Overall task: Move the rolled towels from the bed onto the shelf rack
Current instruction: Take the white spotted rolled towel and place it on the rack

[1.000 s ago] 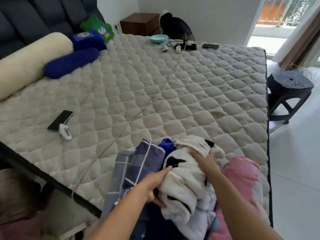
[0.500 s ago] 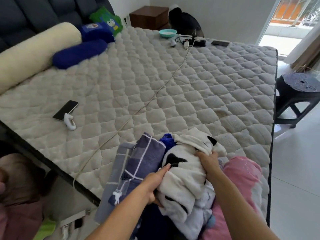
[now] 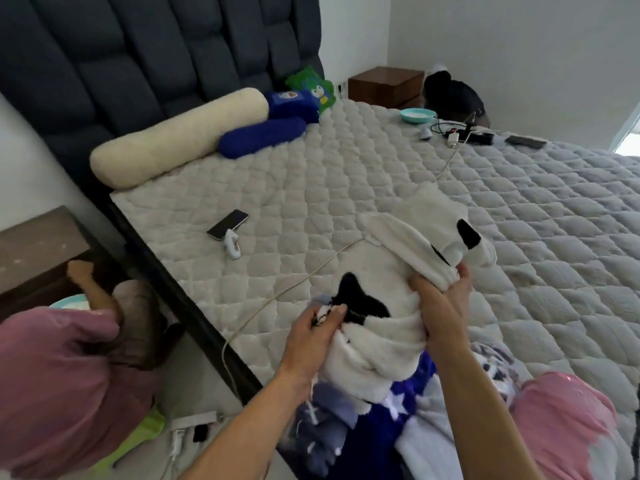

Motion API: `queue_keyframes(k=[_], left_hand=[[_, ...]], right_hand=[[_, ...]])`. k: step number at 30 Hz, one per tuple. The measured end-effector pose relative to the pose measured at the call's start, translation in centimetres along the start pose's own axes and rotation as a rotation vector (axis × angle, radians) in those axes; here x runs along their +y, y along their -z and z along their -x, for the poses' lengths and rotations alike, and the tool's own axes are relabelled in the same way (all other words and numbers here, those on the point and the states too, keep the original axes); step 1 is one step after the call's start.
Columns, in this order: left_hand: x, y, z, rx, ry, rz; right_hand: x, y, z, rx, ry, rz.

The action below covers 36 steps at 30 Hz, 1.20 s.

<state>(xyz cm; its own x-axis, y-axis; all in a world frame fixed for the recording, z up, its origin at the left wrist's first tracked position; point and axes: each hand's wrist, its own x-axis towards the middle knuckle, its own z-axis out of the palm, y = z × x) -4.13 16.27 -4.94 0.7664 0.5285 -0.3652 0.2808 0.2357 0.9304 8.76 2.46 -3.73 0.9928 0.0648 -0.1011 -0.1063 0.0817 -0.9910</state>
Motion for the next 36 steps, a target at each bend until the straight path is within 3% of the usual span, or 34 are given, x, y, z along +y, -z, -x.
queue_keyframes(k=[9, 18, 23, 36], left_hand=[[1.0, 17.1, 7.1, 0.375, -0.038, 0.296], [-4.3, 36.8, 24.0, 0.667, -0.152, 0.643], [-8.3, 44.4, 34.6, 0.779, -0.277, 0.910], [-17.6, 55.8, 55.9, 1.504, -0.597, 1.215]], right_hand=[[-2.9, -15.3, 12.0, -0.445, 0.170, 0.004], [-2.9, -29.7, 35.9, -1.013, 0.328, 0.000], [-2.0, -34.2, 50.5, -1.308, 0.492, -0.015], [2.3, -40.5, 83.0, -2.074, 0.762, -0.140]])
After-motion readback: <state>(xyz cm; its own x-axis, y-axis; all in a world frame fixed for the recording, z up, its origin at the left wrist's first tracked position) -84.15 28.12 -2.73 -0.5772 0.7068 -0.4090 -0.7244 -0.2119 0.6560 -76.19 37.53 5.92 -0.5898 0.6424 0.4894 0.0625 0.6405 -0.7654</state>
